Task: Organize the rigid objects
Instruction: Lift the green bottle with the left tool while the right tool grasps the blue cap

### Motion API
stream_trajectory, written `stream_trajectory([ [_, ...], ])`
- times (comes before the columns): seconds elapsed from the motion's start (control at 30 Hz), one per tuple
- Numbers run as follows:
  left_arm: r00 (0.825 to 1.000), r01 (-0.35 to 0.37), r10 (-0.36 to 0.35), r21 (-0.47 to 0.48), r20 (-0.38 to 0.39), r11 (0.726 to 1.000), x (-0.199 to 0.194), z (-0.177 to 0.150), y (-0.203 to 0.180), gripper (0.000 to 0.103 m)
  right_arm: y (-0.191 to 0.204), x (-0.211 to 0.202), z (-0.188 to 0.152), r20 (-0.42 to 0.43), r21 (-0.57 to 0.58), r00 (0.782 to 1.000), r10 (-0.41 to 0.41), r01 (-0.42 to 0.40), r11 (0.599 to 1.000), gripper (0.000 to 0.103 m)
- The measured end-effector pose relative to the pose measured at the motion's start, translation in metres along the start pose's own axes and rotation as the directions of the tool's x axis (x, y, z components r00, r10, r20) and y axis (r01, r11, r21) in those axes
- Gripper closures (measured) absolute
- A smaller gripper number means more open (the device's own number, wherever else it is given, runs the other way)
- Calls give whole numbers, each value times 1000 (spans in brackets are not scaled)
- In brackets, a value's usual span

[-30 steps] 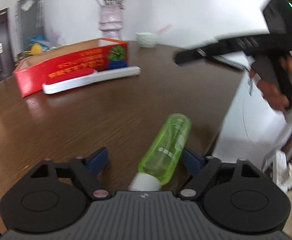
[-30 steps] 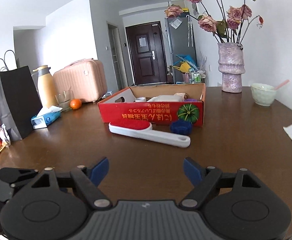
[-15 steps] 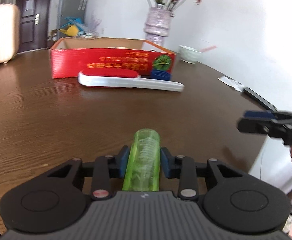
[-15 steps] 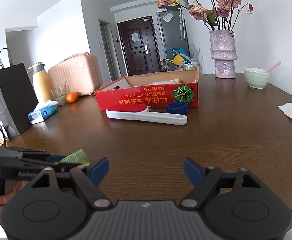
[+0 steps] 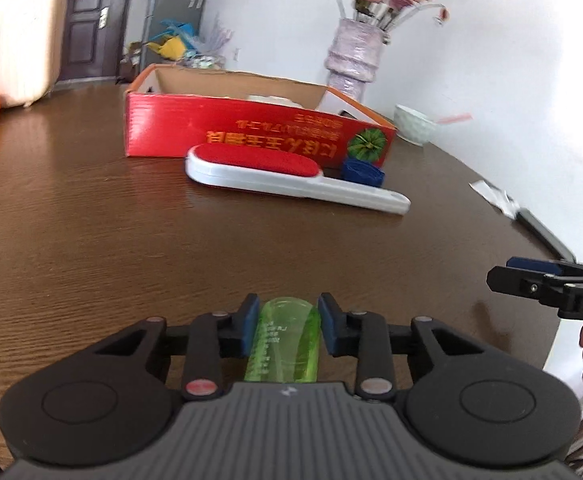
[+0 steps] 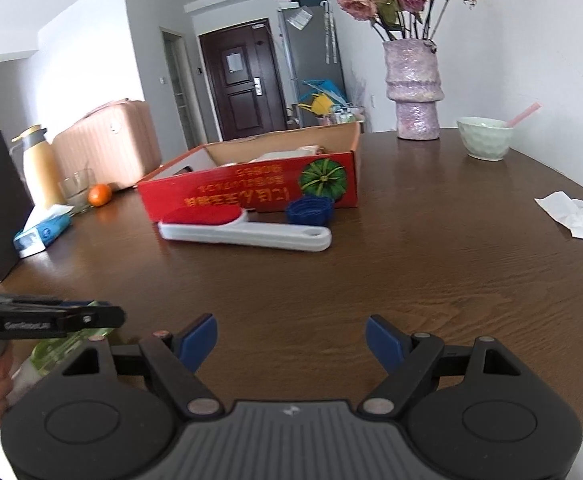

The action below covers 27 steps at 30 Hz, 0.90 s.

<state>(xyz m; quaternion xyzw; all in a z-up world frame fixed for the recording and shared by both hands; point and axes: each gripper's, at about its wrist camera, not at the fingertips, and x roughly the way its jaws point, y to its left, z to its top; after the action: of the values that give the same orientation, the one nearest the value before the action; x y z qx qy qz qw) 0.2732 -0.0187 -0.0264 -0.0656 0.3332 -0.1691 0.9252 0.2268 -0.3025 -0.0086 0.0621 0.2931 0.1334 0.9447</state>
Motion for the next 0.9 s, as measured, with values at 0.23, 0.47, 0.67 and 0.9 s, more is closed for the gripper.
stream_trajectory([
  [0.23, 996, 15, -14, -13, 89, 1000, -3, 27, 11, 71, -12, 37, 36, 4, 2, 999, -50, 50, 999, 22],
  [0.47, 997, -61, 67, -108, 45, 992, 29, 53, 36, 69, -16, 98, 83, 9, -30, 999, -51, 51, 998, 22],
  [0.67, 996, -76, 79, -92, 32, 993, 13, 36, 37, 19, -13, 152, 107, -67, -89, 994, -90, 84, 992, 24],
  [0.9, 989, -149, 150, -48, -1, 988, 10, 20, 32, 24, 1, 190, 107, -120, -135, 989, -82, 65, 989, 34],
])
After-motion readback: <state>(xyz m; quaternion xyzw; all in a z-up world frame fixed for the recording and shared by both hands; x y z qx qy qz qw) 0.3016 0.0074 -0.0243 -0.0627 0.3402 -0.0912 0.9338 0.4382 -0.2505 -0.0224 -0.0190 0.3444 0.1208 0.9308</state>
